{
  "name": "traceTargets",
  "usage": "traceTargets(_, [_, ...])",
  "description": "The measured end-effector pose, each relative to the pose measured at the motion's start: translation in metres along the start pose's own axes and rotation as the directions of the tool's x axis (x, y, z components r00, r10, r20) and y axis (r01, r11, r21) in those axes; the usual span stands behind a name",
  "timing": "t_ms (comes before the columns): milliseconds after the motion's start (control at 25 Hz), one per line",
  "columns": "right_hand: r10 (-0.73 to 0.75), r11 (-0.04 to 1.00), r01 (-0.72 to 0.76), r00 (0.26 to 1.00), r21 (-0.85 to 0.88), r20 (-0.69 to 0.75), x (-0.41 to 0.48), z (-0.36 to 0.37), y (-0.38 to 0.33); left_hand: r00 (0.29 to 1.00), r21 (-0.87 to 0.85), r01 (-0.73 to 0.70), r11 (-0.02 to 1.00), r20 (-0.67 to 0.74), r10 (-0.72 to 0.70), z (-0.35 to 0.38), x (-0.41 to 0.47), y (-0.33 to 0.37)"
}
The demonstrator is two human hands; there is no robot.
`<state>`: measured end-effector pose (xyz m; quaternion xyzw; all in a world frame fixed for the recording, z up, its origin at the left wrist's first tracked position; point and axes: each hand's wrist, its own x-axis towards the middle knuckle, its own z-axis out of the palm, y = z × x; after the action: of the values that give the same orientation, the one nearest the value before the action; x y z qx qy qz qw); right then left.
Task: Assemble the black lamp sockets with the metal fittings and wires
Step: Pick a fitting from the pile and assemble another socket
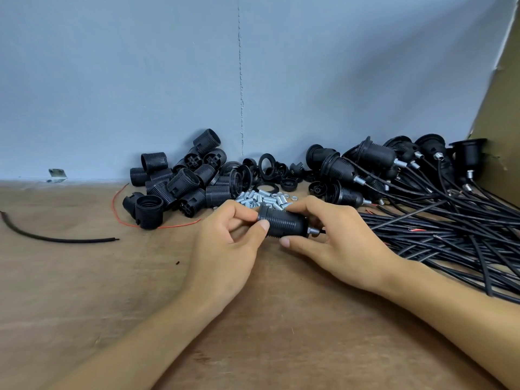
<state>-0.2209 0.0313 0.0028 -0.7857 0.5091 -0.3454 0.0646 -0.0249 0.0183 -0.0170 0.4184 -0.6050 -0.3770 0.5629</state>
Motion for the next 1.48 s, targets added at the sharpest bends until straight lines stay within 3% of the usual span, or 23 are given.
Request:
traceTargets(440, [-0.070, 0.996, 0.067, 0.996, -0.053, -0.062, 0.000, -0.003, -0.007, 0.996, 0.152, -0.075, 0.986, -0.028, 0.080, -0.001, -0.002, 0.002])
traceTargets(760, [-0.038, 0.999, 0.036, 0.993, -0.012, -0.114, -0.002, 0.002, -0.013, 1.000, -0.021, 0.013, 1.000, -0.028, -0.013, 0.000, -0.002, 0.003])
traceTargets(1000, [-0.052, 0.998, 0.050, 0.995, -0.024, -0.090, -0.001, -0.001, -0.009, 0.987, 0.265, -0.142, 0.954, -0.033, 0.156, 0.001, -0.006, 0.007])
traceTargets(1160, [-0.092, 0.995, 0.088, 0.993, -0.053, -0.073, -0.001, -0.002, -0.007, 0.991, 0.219, -0.130, 0.967, -0.007, 0.135, -0.002, -0.003, 0.003])
traceTargets(1320, [-0.118, 0.990, 0.113, 0.991, -0.078, -0.060, -0.002, 0.000, -0.007, 0.999, 0.007, -0.034, 0.999, 0.017, 0.034, -0.004, 0.000, 0.000])
traceTargets(1480, [-0.054, 0.998, 0.055, 0.998, 0.023, -0.024, -0.001, -0.001, -0.007, 0.994, 0.070, -0.099, 0.993, 0.045, 0.096, -0.004, 0.000, 0.000])
